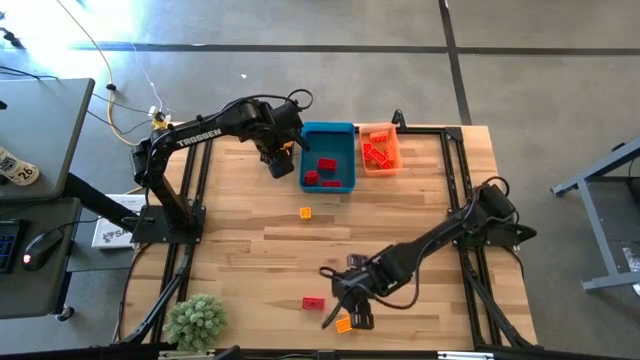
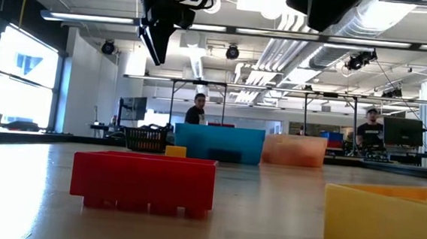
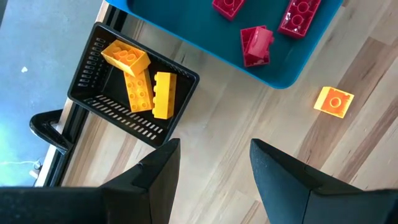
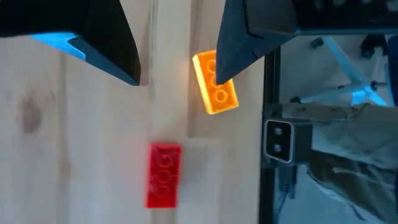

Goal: Sort & place blocks by color
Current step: Put the yellow game piece into the black bin

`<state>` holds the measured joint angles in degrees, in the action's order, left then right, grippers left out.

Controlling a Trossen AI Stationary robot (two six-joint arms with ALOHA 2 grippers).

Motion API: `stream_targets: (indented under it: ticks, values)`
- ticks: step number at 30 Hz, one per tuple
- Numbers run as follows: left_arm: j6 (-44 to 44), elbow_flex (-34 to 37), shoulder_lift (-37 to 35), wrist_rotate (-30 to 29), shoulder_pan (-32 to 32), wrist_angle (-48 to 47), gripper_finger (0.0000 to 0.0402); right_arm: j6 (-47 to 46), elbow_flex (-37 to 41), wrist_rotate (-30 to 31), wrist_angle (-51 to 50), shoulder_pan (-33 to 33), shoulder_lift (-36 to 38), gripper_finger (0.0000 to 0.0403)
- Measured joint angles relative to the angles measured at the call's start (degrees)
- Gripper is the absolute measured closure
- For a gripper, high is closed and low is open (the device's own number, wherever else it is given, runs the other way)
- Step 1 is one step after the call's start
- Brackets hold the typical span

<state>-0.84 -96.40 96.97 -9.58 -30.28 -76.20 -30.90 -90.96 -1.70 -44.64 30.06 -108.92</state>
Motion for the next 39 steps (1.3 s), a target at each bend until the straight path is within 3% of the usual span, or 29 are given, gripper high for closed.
stream_targets:
  ticks: [26, 39]
  values:
    - [0.00, 0.00, 0.00, 0.00, 0.00, 1.65, 0.0218, 8.00, 0.02, 0.06, 9.32, 5.57, -10.70, 0.0208]
    - [-0.43, 0.00, 0.00, -0.02, 0.00, 3.06, 0.0218, 6.87, -0.03, -0.47, 9.93, 6.38, -16.29, 0.0208]
